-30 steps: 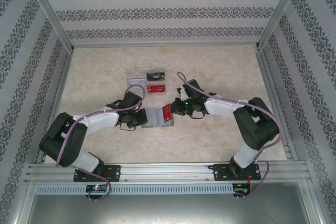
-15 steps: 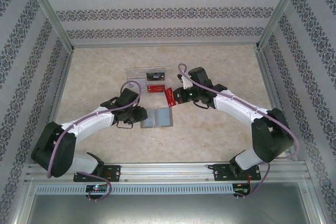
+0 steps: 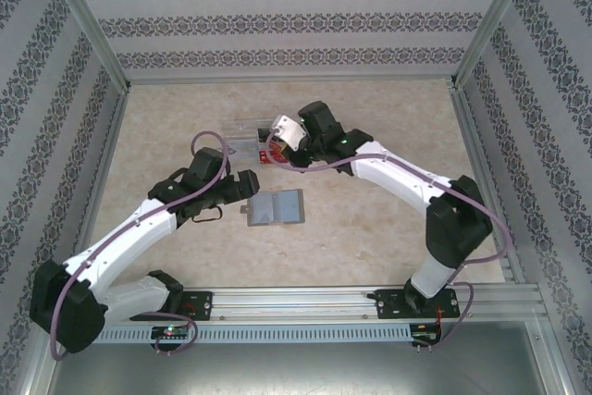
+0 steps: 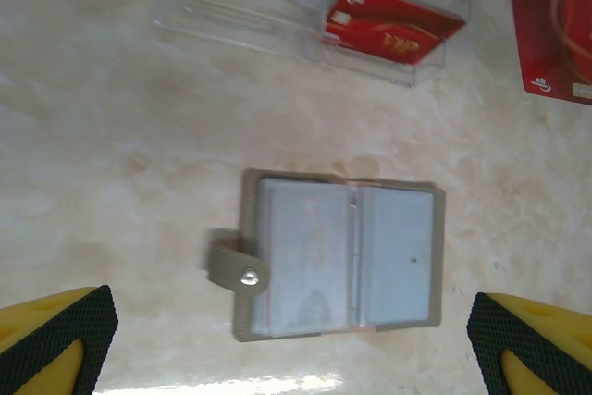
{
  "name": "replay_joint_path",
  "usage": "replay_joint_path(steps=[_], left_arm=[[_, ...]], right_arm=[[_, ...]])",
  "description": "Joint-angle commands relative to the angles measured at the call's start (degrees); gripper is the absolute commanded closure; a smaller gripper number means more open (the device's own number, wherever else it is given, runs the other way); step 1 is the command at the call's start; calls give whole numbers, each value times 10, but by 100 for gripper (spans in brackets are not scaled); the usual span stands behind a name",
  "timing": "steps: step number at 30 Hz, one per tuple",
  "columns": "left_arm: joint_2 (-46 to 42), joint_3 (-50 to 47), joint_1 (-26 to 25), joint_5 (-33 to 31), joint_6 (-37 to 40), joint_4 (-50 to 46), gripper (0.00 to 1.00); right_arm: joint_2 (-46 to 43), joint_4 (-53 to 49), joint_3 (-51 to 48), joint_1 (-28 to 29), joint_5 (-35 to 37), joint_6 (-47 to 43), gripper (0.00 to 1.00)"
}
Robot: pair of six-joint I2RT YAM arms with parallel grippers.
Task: Take the credit cards out of the card holder
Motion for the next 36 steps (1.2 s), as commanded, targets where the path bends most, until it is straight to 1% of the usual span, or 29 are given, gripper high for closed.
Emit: replay_joint_path(steps=[1,4,7,10,17,36], left_arm=[[-34,-5,8,-86,-17,-63,0],[-64,-8,12,-118,-23,-80,0],[-86,-14,16,-131,-23,-87,0],[-91,-15,22,-131,-22,-95,0],[-85,-13,30,-120,-17,-99,0],[-78,-10,53,-95,0,-98,0]], right_arm=[[31,-19,28,23,80,-154,100],[60,-15,47,37,100,-203,100],[85,-24,72,44,107,-233,100],[108,-25,87,49,122,-255,100],[147,-18,106,50,147,-268,100],[217,-22,144,39,155,-242,100]])
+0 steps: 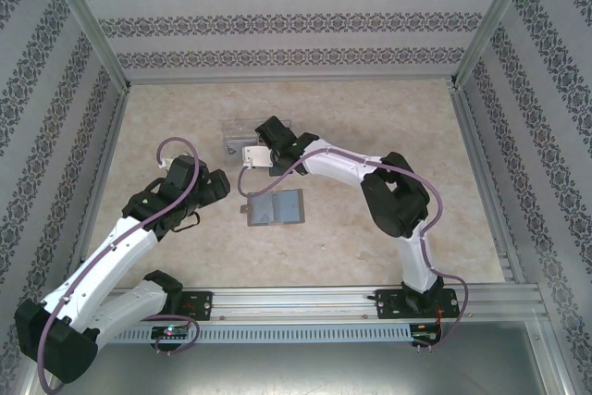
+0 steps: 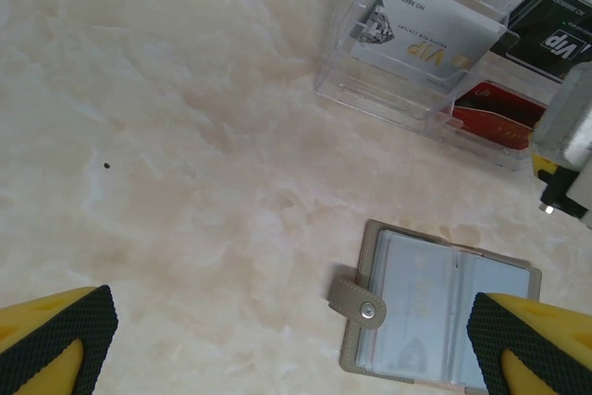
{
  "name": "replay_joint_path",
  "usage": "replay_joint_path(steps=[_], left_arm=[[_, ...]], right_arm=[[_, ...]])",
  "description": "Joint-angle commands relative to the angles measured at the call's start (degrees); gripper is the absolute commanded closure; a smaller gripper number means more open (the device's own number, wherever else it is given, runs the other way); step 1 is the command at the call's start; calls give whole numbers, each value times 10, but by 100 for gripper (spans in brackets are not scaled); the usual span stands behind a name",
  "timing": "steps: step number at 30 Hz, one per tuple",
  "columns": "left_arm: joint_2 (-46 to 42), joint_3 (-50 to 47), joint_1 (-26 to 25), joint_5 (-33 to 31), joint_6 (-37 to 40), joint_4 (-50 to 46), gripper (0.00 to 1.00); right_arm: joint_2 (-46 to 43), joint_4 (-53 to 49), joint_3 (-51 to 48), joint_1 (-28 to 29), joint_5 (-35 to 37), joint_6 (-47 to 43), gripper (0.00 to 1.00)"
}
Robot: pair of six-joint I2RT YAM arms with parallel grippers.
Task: Take the credit cards out of the card holder
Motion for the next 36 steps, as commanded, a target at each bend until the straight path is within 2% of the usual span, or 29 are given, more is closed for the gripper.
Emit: replay_joint_path(steps=[1,8,9,10,13,20,27,36], left_arm=[[1,-2,10,5,15,-16,0],[2,-6,15,11,15,-12,0],[2,-6,16,13,15,-11,0],[3,-6,16,14,15,-10,0],[6,-6,18,17,16,-8,0],[13,-6,22,24,18,-2,0],[19,-8,25,32,22,5,0],[41,-1,25,59,29,31,0]], right_arm=[[18,-5,19,-9,12,9,100],[29,9,22,-16,35,20,99],[29,13,23,-16,41,24,92],[32,18,26,-16,48,29,81],[41,37,40,-16,84,48,77],[50,52,56,-18,111,68,78],[29,46,52,-21,103,112,78],[-82,42,-13,-49,54,280,82]])
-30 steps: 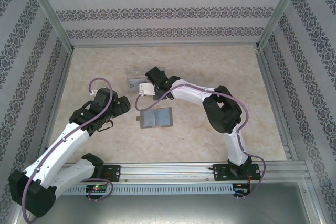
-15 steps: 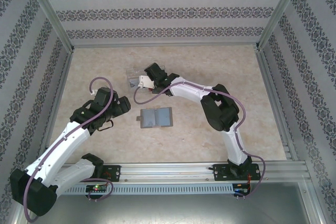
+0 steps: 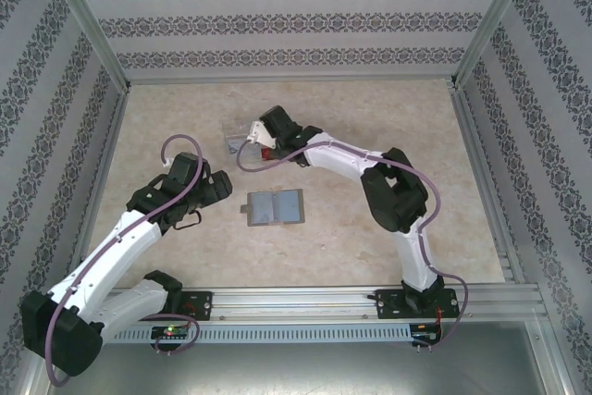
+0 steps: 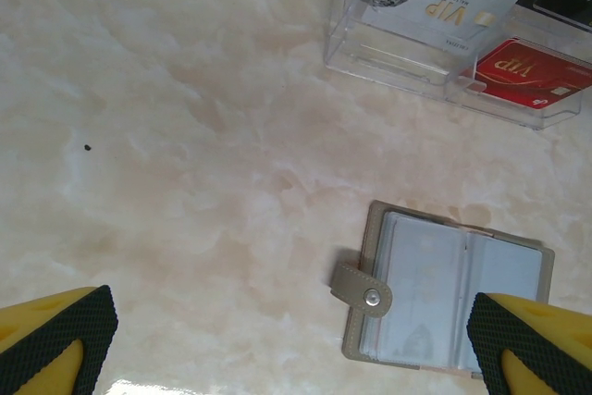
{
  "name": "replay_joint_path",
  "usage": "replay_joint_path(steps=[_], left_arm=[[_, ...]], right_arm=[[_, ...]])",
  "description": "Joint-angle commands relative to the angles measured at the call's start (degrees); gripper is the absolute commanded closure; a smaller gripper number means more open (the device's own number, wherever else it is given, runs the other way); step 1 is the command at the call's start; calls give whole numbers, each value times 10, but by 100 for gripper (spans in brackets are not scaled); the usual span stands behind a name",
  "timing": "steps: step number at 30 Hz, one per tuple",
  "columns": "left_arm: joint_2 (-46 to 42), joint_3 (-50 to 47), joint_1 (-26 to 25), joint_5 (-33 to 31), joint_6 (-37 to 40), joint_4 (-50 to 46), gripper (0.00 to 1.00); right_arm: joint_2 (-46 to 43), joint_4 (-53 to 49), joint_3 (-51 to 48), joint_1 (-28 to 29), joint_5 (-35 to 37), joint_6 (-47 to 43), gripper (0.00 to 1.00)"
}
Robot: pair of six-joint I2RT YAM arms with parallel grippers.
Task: Take the credit cards out of the card holder
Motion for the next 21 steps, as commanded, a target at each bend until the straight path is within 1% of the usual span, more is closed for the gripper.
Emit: replay_joint_path(steps=[1,4,7,9,13,17,21], left_arm=[[8,-1,6,22,12,27,0],[19,-2,7,48,6,45,0],[29,-7,5,76,-5,69,1],[38,-13,4,100,-14,89,4],[64,-29,-10,138,-35,126,11],[90,-39,-38,150,-50,147,17],[114,-51,-74,151,-59,169,18]], right_arm=[[-80,-4,-30,-13,-34,115,82],[-127,-16,-66,-17,-63,189,86],[-170,-44,-95,-17,-77,272,95],[-194,-67,-113,-16,-99,335,100],[-235,-86,-166,-17,-190,452,100],[-260,-51,-246,-16,-263,569,100],[-252,-26,-308,-6,-286,632,100]])
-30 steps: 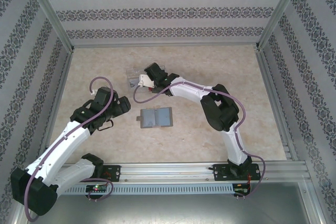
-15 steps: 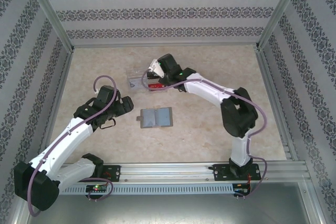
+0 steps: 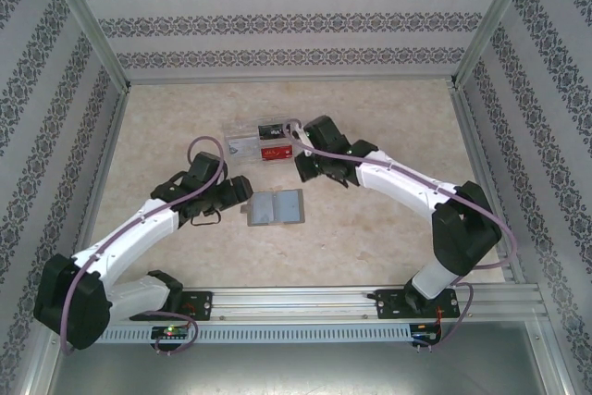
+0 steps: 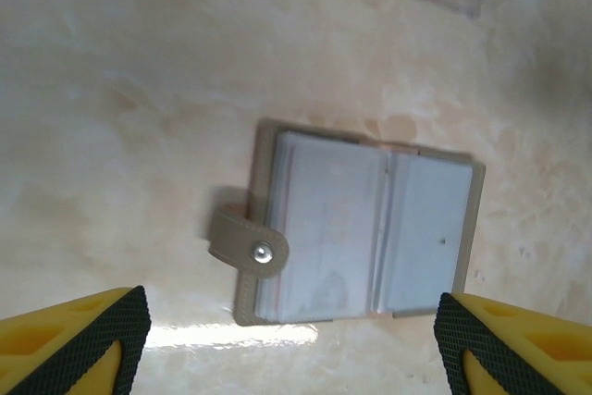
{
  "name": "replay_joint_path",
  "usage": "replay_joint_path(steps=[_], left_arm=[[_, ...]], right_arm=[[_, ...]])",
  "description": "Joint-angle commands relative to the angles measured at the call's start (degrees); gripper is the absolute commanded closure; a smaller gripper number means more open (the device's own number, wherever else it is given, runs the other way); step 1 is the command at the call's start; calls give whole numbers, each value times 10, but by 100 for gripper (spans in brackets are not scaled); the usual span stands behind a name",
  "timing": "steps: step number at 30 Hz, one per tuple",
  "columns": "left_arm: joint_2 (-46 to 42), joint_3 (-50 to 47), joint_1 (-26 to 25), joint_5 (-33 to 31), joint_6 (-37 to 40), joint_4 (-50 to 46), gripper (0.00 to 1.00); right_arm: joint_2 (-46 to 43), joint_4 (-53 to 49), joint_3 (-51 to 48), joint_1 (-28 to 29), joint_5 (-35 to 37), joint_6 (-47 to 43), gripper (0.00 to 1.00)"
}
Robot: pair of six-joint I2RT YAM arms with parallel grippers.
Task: Take the credit cards out of the card holder
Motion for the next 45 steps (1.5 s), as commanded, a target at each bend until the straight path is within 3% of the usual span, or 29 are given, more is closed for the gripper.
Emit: replay_joint_path(steps=[1,5,13,45], left_arm=[[20,-13,-31,15,-21,47,19],[48,-16,-60,6,-24,62,20],[98,-5,-67,30,-9,90,24],[210,33,-69,93,18,146,29]], right_arm=[[8,17,-41,14,-56,107,100],[33,31,-61,24,-57,126,100],[91,23,-60,27,-55,150,100],[135,9,-46,28,-42,162,100]])
